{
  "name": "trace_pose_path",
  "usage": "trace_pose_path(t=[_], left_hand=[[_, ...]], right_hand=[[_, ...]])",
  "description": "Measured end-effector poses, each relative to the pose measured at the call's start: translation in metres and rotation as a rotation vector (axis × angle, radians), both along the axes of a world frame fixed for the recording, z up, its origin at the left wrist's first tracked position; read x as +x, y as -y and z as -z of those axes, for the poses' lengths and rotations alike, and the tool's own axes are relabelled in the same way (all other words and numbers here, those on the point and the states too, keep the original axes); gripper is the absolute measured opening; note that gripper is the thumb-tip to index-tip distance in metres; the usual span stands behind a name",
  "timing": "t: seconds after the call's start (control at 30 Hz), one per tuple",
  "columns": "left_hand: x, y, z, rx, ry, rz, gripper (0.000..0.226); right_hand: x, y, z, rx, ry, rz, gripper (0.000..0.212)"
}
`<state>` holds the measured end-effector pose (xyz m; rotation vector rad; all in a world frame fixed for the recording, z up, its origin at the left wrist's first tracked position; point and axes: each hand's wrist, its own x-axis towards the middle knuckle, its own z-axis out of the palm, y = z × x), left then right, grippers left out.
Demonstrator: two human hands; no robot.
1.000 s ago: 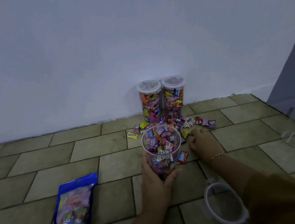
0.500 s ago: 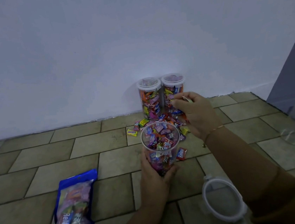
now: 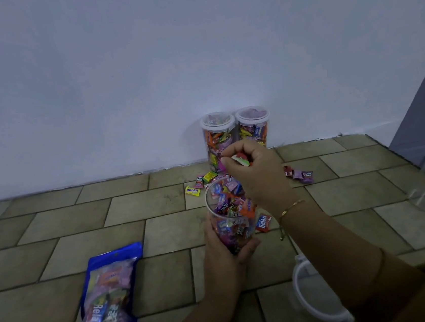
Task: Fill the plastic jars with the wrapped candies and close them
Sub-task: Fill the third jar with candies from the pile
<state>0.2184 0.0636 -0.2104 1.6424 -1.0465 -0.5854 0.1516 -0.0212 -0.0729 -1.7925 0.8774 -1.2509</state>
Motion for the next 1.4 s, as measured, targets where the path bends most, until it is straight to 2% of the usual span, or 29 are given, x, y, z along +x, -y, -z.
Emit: trace_pose_path(t=[0.2,0.47,0.63,0.77,0.93,1.17,1.3,1.4], left_hand=[[-0.001,-0.001,-0.002,0.0,-0.031,-0.002,0.102],[-0.002,0.001,-0.003,0.015,-0.044,0.004,0.111],[-0.002,0.001,-0.002,0.006,-0.032,0.013,0.11],[-0.002,0.001,-0.001,0.001,-0.031,0.003,0.107],[-0.002,-0.001,-0.001,-0.018,-0.016,-0.011,0.102],[-0.001,-0.001,0.001,-0.015,-0.019,-0.015,0.115],[0.0,0.0,0.001,-0.017,-0.037,0.002,0.103],[0.0,-0.001,0.002,-0.042,-0.04,0.004,0.102]], right_hand=[[0.002,-0.001,0.007,-0.106,-0.06,0.024,0.014],[0.002,-0.008,0.017,-0.167,-0.147,0.019,0.022],[0.002,-0.009,0.018,-0.169,-0.185,0.03,0.013],[0.003,-0.01,0.021,-0.197,-0.182,0.052,0.02],[0.005,-0.009,0.026,-0.232,-0.135,0.099,0.004],[0.005,-0.009,0.028,-0.234,-0.078,0.076,0.023],[0.006,-0.009,0.028,-0.206,-0.088,0.094,0.015],[0.007,-0.011,0.028,-0.182,-0.084,0.091,0.023]])
